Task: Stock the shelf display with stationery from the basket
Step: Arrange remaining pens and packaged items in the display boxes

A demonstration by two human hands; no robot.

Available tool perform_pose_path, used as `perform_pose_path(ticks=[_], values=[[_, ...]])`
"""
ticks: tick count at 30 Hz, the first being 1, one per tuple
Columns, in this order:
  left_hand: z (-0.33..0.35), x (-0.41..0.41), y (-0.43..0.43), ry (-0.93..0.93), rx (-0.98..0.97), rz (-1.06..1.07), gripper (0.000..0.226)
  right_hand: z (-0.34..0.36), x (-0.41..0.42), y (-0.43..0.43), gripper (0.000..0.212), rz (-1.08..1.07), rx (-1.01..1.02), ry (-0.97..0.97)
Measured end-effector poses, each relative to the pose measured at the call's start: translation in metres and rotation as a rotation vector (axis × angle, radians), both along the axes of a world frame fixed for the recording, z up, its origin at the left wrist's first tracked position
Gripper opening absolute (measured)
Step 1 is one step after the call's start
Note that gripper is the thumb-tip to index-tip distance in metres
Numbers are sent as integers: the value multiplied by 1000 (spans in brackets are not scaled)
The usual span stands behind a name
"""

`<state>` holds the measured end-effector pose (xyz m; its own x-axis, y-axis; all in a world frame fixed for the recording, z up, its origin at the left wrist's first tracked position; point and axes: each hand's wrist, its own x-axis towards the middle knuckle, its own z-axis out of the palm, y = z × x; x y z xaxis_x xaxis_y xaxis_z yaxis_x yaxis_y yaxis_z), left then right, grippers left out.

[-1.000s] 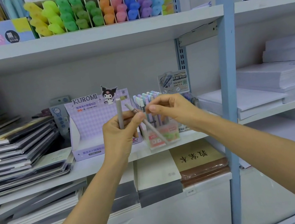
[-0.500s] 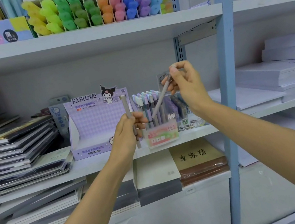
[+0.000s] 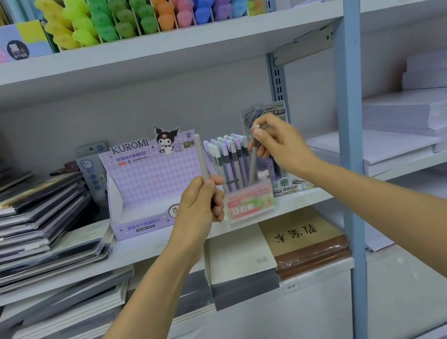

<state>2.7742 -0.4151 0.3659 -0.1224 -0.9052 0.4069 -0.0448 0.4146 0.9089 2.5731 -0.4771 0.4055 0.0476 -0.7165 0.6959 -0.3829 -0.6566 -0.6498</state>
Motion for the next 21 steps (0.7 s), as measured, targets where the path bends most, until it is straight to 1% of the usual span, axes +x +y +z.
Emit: perform_pose_path(ticks=[3,5,10,12,14,16,18,19,21], values=[[-1,1,0,-46,-48,-16,24,2,3,-1,10,48,21,71],[-1,1,0,-73,-61,-5,23,0,8,-1,12,49,-10,92],[-3,2,-1,-41,1,27,17,-6,16,-7,9,-118,-93,170],[-3,3,0,-52,7,44,17,-8,17,-9,12,-186,-104,226],[-3,4,1,-62,1,52,16,-7,17,-7,18,-202,-82,201],[-3,5,2,-74,-14,58,15,-3,18,1,25,-121,-49,49],[-2,5,1,-76,-20,69,15,2,17,11,30,77,-9,-95],[-2,5,0,-70,-22,69,15,4,16,15,29,184,14,-117],[-1,5,0,-62,-30,60,14,6,14,21,21,327,53,-76]])
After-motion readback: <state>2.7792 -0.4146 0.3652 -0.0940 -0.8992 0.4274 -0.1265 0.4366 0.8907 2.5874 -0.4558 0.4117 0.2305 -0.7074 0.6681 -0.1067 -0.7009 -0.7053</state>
